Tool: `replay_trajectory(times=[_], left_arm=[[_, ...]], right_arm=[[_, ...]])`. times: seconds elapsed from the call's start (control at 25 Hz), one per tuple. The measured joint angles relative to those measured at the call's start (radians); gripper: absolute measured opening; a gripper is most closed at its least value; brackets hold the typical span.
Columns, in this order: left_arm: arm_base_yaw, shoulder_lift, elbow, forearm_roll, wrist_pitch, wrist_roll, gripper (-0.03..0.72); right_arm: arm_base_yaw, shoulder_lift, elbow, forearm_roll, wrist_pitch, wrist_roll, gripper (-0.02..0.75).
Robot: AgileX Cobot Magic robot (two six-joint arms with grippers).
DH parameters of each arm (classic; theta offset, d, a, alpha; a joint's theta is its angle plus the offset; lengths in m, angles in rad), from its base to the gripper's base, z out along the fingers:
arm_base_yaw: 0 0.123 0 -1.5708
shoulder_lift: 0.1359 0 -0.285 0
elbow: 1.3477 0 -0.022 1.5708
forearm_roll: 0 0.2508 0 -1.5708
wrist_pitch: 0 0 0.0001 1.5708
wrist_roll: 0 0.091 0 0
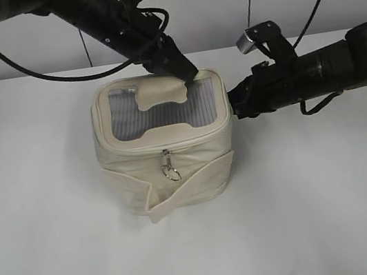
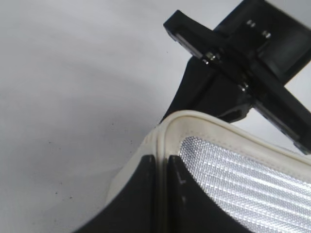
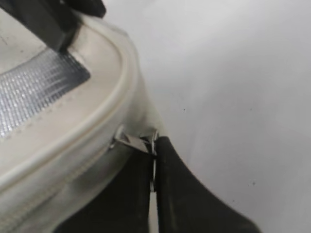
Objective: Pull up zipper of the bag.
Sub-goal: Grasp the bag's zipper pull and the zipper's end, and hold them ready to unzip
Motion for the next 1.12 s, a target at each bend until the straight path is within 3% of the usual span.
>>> replay_trajectory(times=[0.28,0.64,0.92,1.12], left_arm=[[-0.002,0.000,0.000,0.000,-0.003,-0.008,0.033],[-0.009,0.000,0.000,0.000,-0.014,-0.044,0.033],[-0.014,0.000,0.000,0.004,-0.041,-0.149,0.033],[-0.025,0.000,0.002,0.014,-0.085,-0.251,0.033]], right_arm=[[-0.039,-0.095,0.085,-0.103,-0.005,0.123,0.008],[-0.041,-0.251,0.289,-0.088,-0.039,0.142,0.008],[-0.040,-0.375,0.430,-0.113,0.032,0.214,0.008],[0.045,-0.403,0.456,-0.130,0.041,0.297,0.008]])
